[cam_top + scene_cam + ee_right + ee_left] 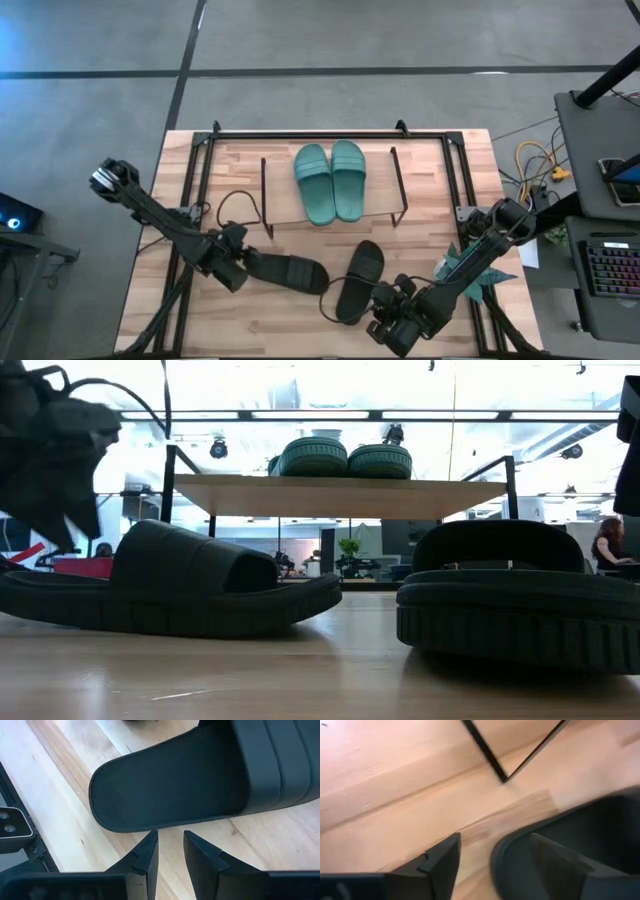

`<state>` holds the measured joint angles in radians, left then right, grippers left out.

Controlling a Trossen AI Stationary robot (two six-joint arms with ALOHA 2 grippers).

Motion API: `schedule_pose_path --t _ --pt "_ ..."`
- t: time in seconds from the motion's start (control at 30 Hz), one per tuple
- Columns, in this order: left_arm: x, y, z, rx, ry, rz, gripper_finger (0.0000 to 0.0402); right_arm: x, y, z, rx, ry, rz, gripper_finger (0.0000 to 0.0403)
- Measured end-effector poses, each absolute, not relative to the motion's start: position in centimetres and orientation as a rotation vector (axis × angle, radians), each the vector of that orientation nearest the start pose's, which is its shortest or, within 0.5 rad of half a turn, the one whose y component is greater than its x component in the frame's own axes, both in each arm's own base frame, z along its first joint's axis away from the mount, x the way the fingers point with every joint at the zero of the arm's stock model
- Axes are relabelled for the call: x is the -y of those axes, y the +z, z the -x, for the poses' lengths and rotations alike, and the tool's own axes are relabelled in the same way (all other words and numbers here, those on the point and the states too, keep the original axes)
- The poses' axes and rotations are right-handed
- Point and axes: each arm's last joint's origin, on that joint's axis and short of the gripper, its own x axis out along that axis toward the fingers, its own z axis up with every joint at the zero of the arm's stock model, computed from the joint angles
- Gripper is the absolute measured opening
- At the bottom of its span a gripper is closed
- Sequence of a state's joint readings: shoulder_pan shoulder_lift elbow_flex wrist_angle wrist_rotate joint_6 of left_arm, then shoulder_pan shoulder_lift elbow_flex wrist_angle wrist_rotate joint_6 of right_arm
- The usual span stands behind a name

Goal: Pick and place slides into the shelf
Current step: Adjust the black slipper

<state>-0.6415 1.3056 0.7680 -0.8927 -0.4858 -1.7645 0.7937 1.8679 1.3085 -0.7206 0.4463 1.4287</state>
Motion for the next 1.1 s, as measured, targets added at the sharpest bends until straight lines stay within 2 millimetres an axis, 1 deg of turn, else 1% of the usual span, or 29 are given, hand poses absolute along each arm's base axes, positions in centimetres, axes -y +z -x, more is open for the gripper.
schedule_pose_path --t 0.1,0.33,0.4,0.5,0.57,0.67,0.8,0.97,1.1 --pt "11.1 18.5 -17.0 -0.894 0.848 0.765 0.0170 -25.0 18.6 -26.4 -0.972 -0.457 -0.541 0.0082" --pt "10.3 16.9 -16.3 -0.867 0.890 0.709 0.0027 -24.9 18.6 -26.4 -0.956 -0.468 -0.538 0.0088" --pt "9.9 16.4 -16.1 -0.838 0.917 0.706 0.0008 -24.9 18.6 -26.4 -0.952 -0.472 -0.542 0.0090" --pt "9.4 15.6 -15.7 -0.805 0.969 0.734 0.0015 -24.9 18.6 -26.4 -0.949 -0.475 -0.549 0.0091" --pt "9.3 15.0 -15.5 -0.793 0.973 0.753 0.0020 -24.9 18.6 -26.4 -0.947 -0.479 -0.556 0.0089" --pt "9.3 14.0 -15.6 -0.760 0.931 0.822 0.0021 -24.9 18.6 -26.4 -0.946 -0.480 -0.560 0.0085" --pt "9.7 12.8 -16.2 -0.706 0.820 0.918 0.0021 -24.9 18.6 -26.4 -0.946 -0.480 -0.561 0.0082" --pt "9.8 12.5 -16.3 -0.724 0.812 0.918 0.0022 -24.9 18.6 -26.4 -0.946 -0.480 -0.561 0.0084" --pt "10.3 12.8 -16.5 -0.784 0.770 0.930 0.0022 -25.0 18.6 -26.4 -0.944 -0.483 -0.568 0.0087"
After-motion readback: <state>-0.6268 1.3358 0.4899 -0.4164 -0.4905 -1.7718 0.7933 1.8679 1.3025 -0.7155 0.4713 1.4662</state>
